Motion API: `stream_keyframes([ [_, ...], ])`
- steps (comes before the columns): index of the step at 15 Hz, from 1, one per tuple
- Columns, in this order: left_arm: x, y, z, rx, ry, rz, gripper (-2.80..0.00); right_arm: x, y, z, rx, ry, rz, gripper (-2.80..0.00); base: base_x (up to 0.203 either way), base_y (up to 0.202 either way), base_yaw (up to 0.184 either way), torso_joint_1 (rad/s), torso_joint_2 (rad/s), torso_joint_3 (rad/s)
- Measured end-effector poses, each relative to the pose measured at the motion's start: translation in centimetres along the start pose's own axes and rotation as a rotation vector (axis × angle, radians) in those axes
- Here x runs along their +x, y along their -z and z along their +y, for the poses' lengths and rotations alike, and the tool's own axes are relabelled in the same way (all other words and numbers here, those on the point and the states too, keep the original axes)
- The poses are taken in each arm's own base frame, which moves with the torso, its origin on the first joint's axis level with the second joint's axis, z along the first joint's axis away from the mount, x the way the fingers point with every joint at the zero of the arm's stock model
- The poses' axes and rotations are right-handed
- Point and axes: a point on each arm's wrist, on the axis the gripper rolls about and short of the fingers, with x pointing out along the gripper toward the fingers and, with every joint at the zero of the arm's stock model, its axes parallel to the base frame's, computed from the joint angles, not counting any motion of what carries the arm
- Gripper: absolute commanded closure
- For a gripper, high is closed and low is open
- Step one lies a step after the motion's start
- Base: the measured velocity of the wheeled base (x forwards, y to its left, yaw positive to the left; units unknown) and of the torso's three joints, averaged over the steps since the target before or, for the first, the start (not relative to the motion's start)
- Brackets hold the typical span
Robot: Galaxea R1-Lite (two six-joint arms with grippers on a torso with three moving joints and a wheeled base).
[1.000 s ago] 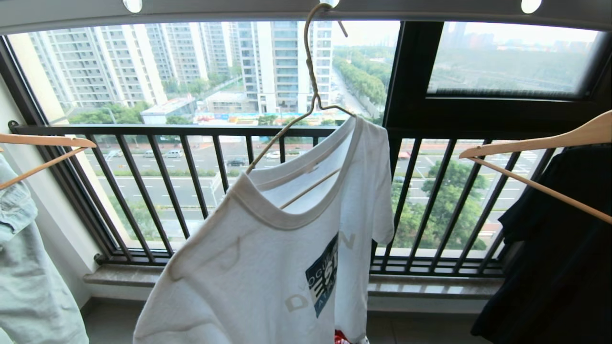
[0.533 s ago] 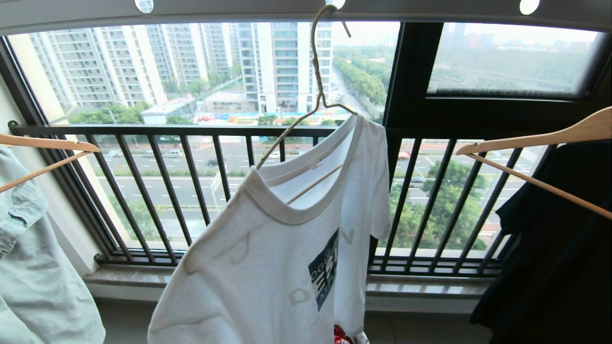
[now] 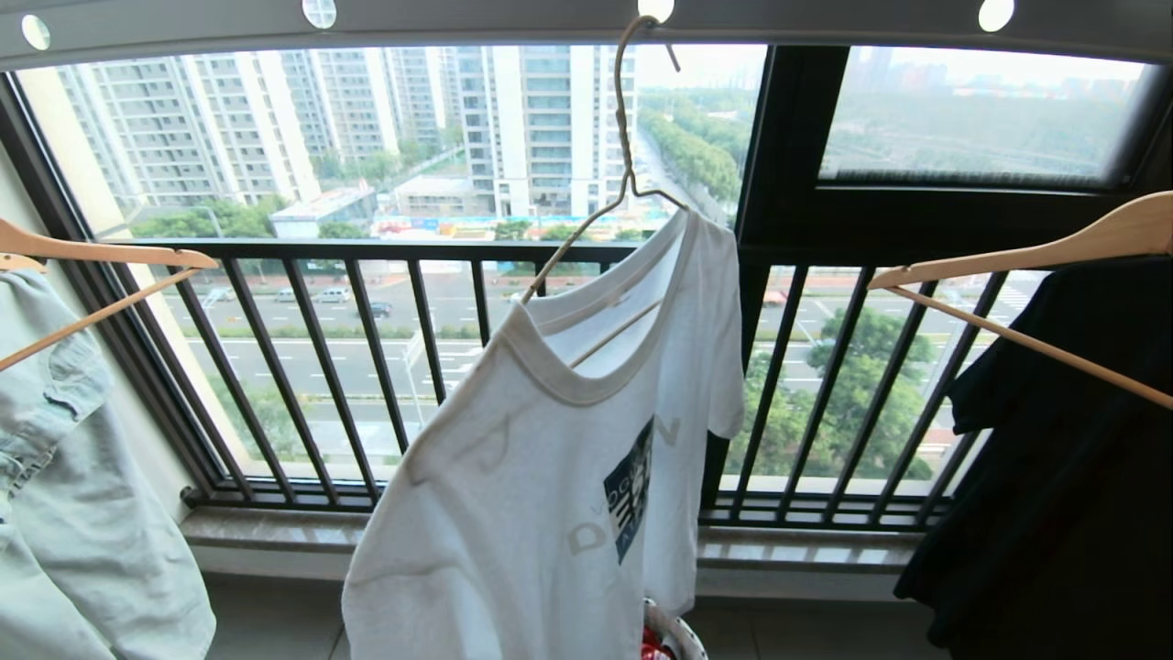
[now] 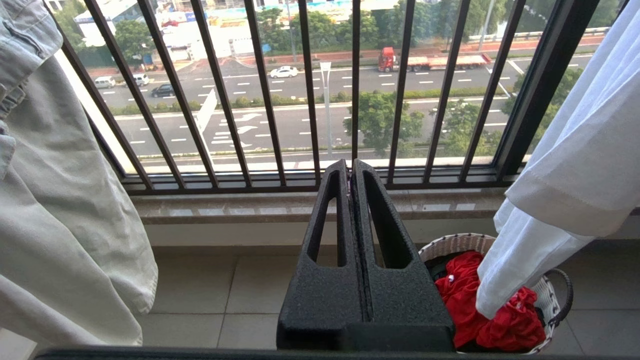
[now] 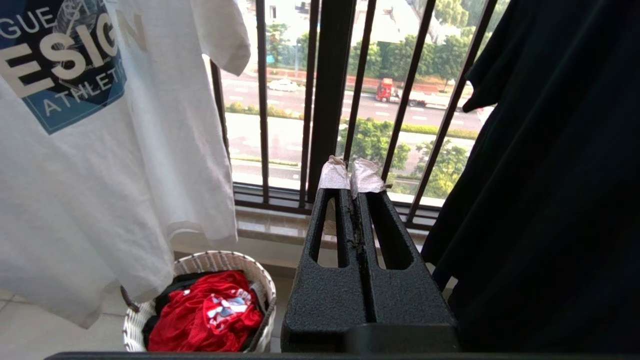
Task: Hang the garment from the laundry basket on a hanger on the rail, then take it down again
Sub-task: Take the clothes off the clothes rack
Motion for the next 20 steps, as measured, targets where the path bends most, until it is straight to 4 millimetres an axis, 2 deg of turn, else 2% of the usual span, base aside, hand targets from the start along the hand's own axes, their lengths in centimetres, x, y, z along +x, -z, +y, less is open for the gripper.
stream_keyframes([
  [15, 0.0, -0.1, 0.0, -0.001, -0.002, -0.012, 0.0, 0.0, 0.3, 0.0, 0.005, 0.005, 0.025, 0.0, 0.0, 0.0, 0.0, 0.0, 0.0, 0.0],
  [17, -0.3, -1.2, 0.0, -0.027, 0.001, -0.056, 0.0, 0.0, 0.3, 0.0, 0.005, 0.006, 0.026, 0.0, 0.0, 0.0, 0.0, 0.0, 0.0, 0.0],
  [20, -0.9, -4.1, 0.1, -0.04, 0.01, -0.114, 0.0, 0.0, 0.3, 0.0, 0.005, 0.006, 0.026, 0.0, 0.0, 0.0, 0.0, 0.0, 0.0, 0.0],
])
